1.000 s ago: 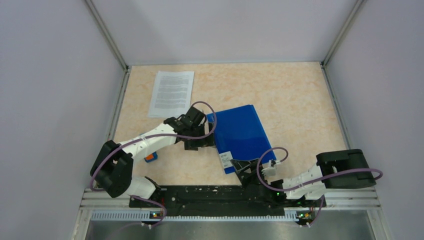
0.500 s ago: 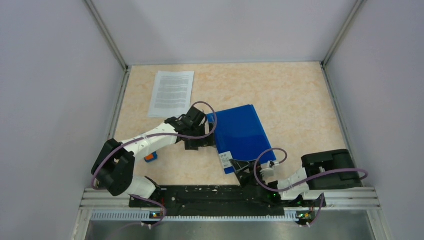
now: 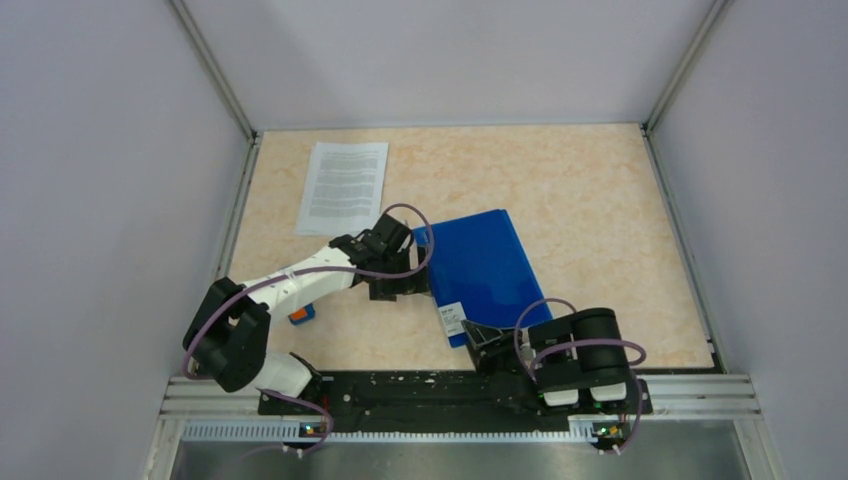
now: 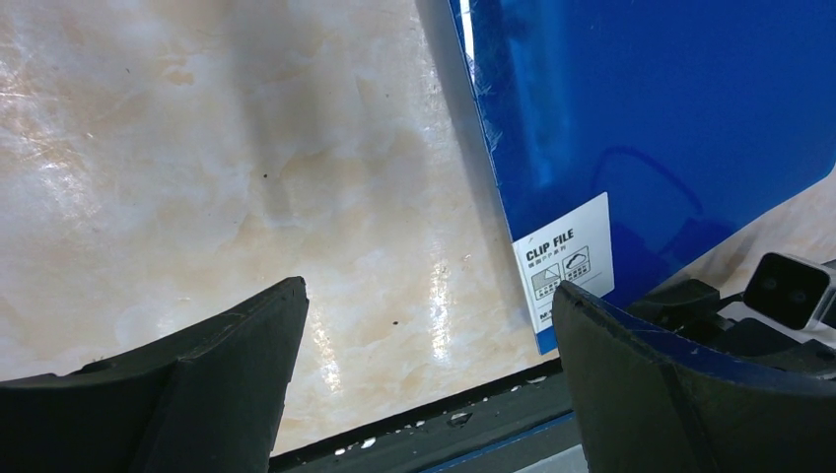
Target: Put the files into the folder
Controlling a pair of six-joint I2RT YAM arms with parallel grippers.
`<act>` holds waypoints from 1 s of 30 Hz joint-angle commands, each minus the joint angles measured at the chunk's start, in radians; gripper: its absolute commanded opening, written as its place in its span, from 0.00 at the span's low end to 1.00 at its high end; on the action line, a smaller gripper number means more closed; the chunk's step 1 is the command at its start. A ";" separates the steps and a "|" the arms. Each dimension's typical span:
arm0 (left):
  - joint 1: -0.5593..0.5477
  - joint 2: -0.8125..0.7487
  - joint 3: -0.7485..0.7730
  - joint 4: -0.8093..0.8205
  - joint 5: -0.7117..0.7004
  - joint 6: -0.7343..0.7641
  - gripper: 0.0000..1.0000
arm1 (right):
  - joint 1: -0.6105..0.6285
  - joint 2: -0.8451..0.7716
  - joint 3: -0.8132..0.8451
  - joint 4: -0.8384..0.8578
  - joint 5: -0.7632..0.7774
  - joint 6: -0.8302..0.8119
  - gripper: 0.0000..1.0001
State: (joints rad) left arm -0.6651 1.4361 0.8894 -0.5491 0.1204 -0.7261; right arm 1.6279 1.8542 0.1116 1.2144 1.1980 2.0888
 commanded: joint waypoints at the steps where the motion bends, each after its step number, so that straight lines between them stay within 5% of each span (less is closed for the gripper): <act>1: 0.017 -0.015 -0.001 0.008 0.006 0.021 0.99 | -0.022 0.129 -0.025 0.408 0.044 0.020 0.48; 10: 0.058 -0.067 0.026 -0.053 -0.001 0.035 0.99 | -0.033 0.199 -0.034 0.509 0.011 -0.100 0.00; 18: 0.079 -0.097 0.081 -0.110 -0.025 0.048 0.99 | -0.034 -0.033 -0.081 0.417 -0.011 -0.373 0.00; 23: 0.086 -0.111 0.112 -0.138 -0.029 0.051 0.99 | -0.036 -0.401 -0.013 -0.182 -0.054 -0.408 0.00; 27: 0.101 -0.123 0.126 -0.150 -0.027 0.052 0.99 | -0.036 -0.654 0.243 -1.071 -0.056 -0.406 0.00; 30: 0.110 -0.126 0.148 -0.161 -0.020 0.045 0.99 | -0.037 -0.696 0.352 -1.268 -0.041 -0.577 0.00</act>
State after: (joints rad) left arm -0.5697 1.3460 0.9771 -0.6891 0.1074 -0.6849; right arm 1.5982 1.2301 0.3088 0.5217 1.1431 1.6974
